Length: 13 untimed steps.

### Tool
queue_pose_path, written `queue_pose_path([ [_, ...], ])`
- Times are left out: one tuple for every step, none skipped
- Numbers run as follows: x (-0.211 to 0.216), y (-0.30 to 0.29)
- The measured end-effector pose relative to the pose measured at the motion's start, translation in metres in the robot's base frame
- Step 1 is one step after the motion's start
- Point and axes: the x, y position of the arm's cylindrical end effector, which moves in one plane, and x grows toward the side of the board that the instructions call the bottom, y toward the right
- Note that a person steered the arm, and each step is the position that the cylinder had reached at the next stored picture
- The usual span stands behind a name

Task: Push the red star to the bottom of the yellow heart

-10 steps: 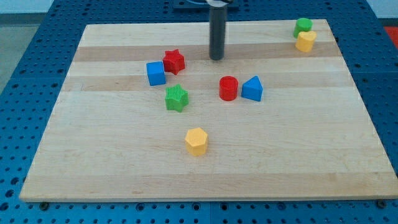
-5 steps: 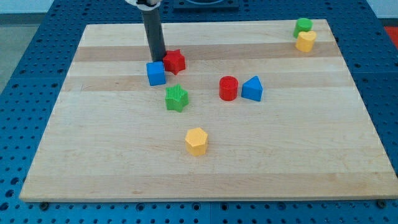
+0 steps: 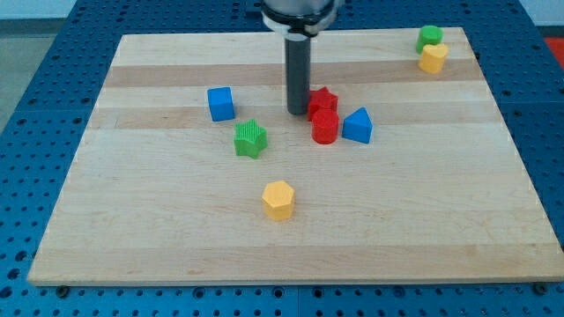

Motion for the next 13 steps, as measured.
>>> queue_pose_path([
  [0.01,0.025],
  [0.007,0.051],
  [0.002,0.086],
  [0.002,0.121],
  [0.003,0.147],
  [0.02,0.169],
  [0.029,0.19],
  [0.027,0.194],
  [0.025,0.194],
  [0.023,0.193],
  [0.013,0.193],
  [-0.001,0.193],
  [-0.005,0.193],
])
